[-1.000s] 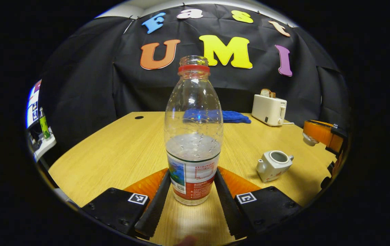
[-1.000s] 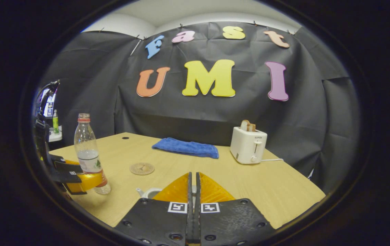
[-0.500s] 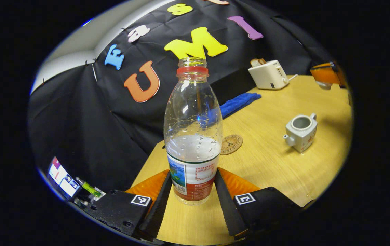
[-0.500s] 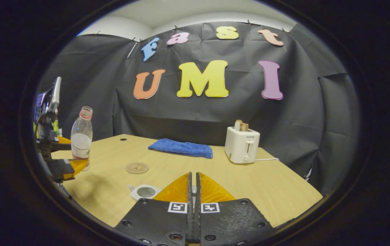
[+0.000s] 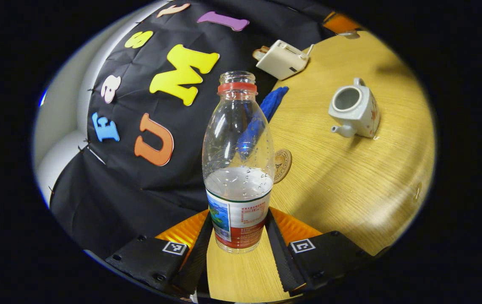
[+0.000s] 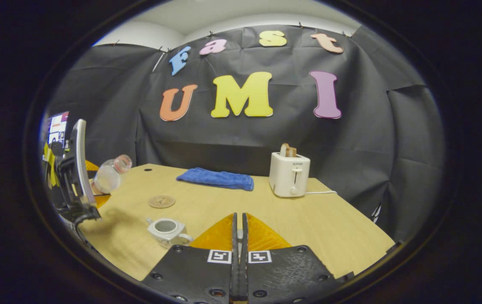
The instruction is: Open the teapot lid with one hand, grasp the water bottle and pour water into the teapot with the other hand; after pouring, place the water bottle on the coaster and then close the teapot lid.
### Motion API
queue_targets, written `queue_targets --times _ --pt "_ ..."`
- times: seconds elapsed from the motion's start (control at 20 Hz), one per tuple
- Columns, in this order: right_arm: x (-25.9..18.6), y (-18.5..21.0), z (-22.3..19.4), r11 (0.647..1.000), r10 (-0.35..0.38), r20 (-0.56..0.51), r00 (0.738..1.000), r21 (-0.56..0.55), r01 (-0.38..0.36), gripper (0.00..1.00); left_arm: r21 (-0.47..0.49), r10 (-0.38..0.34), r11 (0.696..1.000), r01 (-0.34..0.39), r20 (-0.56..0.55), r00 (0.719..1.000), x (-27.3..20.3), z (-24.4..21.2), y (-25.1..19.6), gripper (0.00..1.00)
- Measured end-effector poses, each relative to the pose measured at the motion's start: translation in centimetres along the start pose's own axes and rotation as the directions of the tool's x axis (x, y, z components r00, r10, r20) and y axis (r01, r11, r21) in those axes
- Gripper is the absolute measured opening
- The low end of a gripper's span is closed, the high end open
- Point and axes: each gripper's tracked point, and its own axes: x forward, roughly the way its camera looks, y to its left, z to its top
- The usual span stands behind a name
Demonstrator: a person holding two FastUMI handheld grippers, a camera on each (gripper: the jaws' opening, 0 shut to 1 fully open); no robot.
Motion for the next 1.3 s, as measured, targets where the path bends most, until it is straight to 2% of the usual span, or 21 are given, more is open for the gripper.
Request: queue_targets --times 0.15,0.3,0.5,0.65,0.85,1.0,1.3 --pt "-0.3 -0.8 -0.4 1.0 -0.004 -0.005 1.0 0.003 0.004 0.0 0.134 -0.01 0.991 0.01 0.006 1.0 0.2 0.7 -0.7 0.74" --pt "-0.4 -1.2 -0.7 1.0 -0.004 -0.009 1.0 0.003 0.004 0.0 0.268 -0.006 0.963 0.001 0.016 1.0 0.2 1.8 -1.1 0.73" --pt "-0.6 -1.4 -1.3 1.0 0.006 -0.016 1.0 0.013 -0.006 0.0 0.368 0.012 0.93 -0.017 0.016 1.0 0.4 2.5 -0.9 0.73" --pt "-0.6 -1.7 -1.5 1.0 0.009 -0.02 1.0 0.018 -0.009 0.0 0.449 0.039 0.892 -0.045 0.024 0.999 0.4 3.2 -0.5 0.74" --pt "-0.7 -2.1 -1.6 1.0 0.006 -0.018 1.0 0.025 -0.005 0.0 0.512 0.056 0.857 -0.056 0.015 0.998 0.5 3.2 0.2 0.74" --pt "-0.9 -2.2 -1.7 1.0 0.006 -0.017 1.0 0.025 -0.006 0.0 0.573 0.077 0.816 -0.083 0.035 0.996 0.5 3.6 0.5 0.73" --pt "-1.1 -2.4 -1.7 1.0 0.003 -0.015 1.0 0.025 -0.002 0.0 0.618 0.084 0.781 -0.093 0.044 0.995 0.8 3.9 1.0 0.73"
